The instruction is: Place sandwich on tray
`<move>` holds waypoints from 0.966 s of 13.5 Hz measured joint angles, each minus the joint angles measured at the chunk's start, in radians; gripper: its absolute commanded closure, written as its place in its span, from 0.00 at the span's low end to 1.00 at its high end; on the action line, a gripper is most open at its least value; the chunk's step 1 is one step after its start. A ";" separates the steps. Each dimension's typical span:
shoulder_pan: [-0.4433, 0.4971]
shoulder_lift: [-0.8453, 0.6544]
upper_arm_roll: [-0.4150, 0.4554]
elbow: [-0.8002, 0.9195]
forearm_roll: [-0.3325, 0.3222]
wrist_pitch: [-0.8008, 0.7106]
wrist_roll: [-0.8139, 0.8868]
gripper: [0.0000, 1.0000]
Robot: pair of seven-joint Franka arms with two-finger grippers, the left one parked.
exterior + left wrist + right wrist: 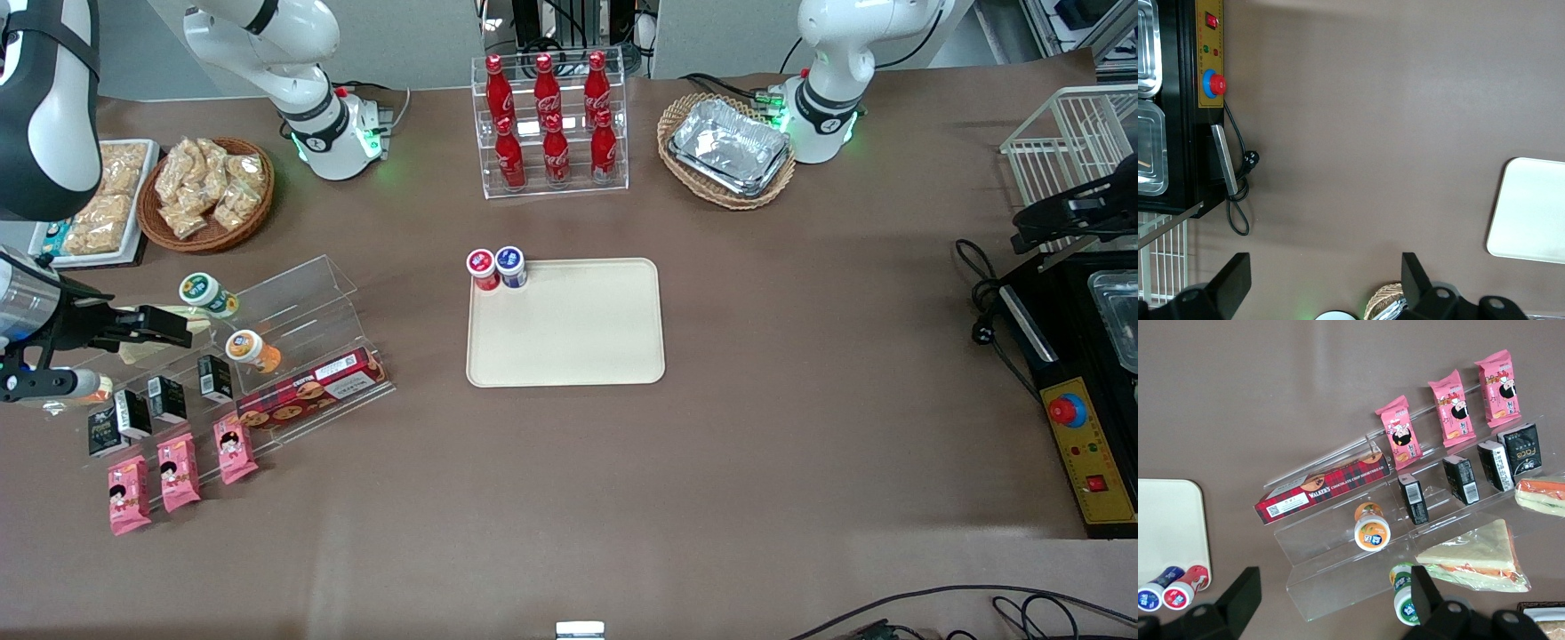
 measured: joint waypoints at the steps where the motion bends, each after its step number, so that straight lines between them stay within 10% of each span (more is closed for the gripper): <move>1: 0.000 0.000 0.000 0.000 0.000 0.000 0.000 0.00; 13: -0.075 -0.026 -0.016 0.000 0.000 -0.028 0.127 0.00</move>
